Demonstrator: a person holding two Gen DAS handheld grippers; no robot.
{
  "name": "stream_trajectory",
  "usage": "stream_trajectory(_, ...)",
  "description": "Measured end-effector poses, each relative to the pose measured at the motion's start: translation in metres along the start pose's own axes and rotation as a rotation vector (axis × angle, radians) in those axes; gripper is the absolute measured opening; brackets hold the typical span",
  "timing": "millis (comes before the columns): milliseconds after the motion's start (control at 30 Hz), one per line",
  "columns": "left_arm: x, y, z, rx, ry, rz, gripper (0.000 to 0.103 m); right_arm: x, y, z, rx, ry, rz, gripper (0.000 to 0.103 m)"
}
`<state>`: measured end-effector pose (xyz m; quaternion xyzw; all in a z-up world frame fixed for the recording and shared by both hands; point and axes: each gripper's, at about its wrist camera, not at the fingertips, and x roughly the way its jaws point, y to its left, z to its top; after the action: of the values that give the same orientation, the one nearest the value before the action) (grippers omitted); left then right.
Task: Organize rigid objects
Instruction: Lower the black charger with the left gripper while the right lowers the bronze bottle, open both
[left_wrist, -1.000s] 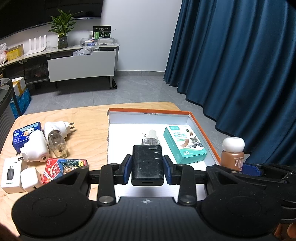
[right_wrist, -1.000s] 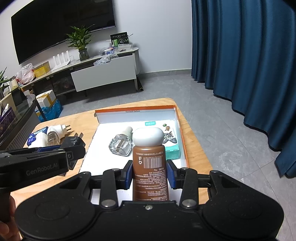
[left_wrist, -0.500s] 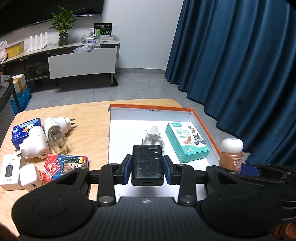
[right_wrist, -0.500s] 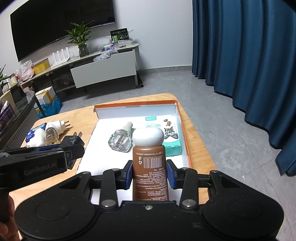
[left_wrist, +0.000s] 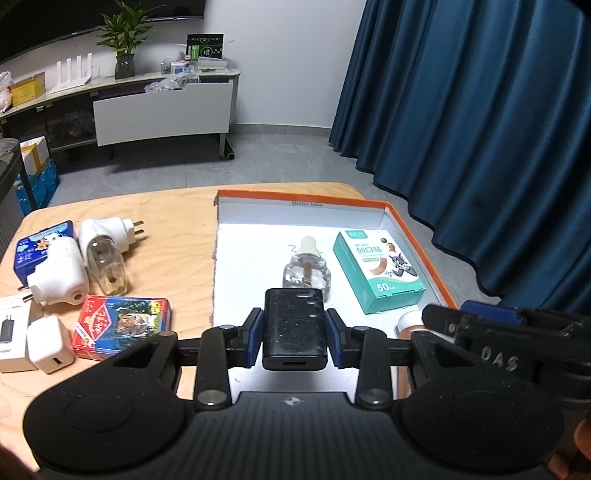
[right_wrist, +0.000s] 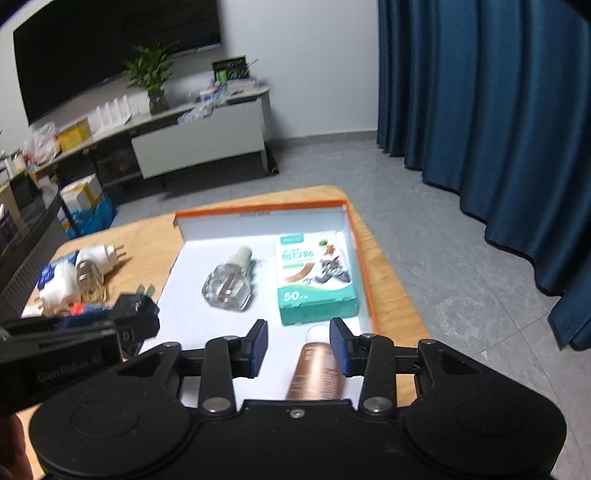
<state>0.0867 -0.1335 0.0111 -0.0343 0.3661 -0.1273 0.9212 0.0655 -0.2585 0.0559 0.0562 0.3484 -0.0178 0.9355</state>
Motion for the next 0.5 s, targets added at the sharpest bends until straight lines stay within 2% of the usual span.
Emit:
stream_trajectory(67, 0.003, -0.002, -0.001, 0.004, 0.007, -0.004, 0.036, -0.002, -0.005, -0.001, 0.016, -0.011, -0.005, 0.053)
stream_trajectory(267, 0.013, -0.010, -0.007, 0.023, 0.033, -0.037, 0.036, -0.010, -0.013, -0.001, 0.037, -0.043, -0.018, 0.068)
stream_trajectory(367, 0.016, -0.016, -0.012, 0.041, 0.049, -0.063, 0.036, -0.013, -0.012, -0.001, 0.029, -0.056, -0.024, 0.068)
stream_trajectory(400, 0.017, -0.018, -0.014, 0.045, 0.053, -0.079, 0.038, -0.014, -0.012, -0.001, 0.027, -0.060, -0.026, 0.069)
stream_trajectory(433, 0.017, -0.020, -0.016, 0.051, 0.060, -0.088, 0.046, -0.015, -0.011, -0.001, 0.025, -0.064, -0.029, 0.069)
stream_trajectory(500, 0.016, -0.022, -0.019, 0.060, 0.059, -0.097, 0.054, -0.017, -0.011, 0.001, 0.026, -0.070, -0.031, 0.069)
